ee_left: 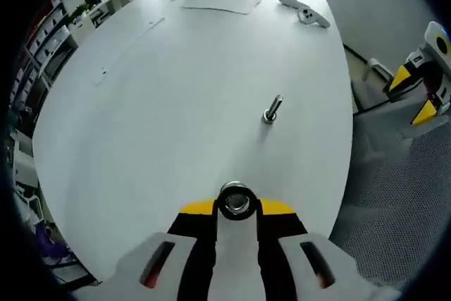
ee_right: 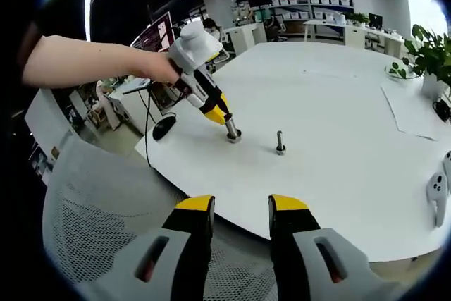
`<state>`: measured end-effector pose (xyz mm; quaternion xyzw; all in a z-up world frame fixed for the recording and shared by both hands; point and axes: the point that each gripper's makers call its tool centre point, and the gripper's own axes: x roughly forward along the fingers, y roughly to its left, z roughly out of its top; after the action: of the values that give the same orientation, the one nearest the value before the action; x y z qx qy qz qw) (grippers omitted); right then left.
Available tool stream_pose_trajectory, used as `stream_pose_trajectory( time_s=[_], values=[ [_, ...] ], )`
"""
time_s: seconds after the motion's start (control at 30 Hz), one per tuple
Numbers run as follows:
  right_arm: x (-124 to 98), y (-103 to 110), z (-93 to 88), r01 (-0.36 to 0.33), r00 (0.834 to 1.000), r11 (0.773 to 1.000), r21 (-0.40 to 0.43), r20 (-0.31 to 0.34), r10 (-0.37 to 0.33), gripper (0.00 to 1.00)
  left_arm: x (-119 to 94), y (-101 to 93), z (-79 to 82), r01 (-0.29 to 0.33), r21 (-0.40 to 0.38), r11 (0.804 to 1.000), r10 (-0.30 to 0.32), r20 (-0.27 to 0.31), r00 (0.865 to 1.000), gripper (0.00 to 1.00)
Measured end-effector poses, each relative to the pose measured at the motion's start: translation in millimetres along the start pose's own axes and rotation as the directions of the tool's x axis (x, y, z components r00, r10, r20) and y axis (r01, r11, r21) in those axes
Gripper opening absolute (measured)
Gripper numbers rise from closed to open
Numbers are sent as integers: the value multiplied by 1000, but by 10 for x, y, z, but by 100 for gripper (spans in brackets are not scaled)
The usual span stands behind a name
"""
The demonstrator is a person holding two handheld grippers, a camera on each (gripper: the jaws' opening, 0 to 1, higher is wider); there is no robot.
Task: Place the washer onto the threaded stud by aligning its center hole with the stud, sliding it down to the base, and recovering from edge contact or off-axis alignment until the washer reaches the visible bottom stop.
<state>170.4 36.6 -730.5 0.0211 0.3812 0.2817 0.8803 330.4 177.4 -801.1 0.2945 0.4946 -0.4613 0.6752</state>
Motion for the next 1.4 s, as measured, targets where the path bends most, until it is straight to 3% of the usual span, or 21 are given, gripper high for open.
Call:
stream_pose_trajectory(
  time_s=[0.97,1.4],
  values=[
    [-9,-47,-10,19,1000,1000,17,-1,-19,33,476,9,-151,-42,67,997,50,-128,991,19],
    [-4,-39,-17,16,1000,1000,14,-7,-16,33,464,-2,-172,-45,41,998,49,-114,992,21]
  ],
)
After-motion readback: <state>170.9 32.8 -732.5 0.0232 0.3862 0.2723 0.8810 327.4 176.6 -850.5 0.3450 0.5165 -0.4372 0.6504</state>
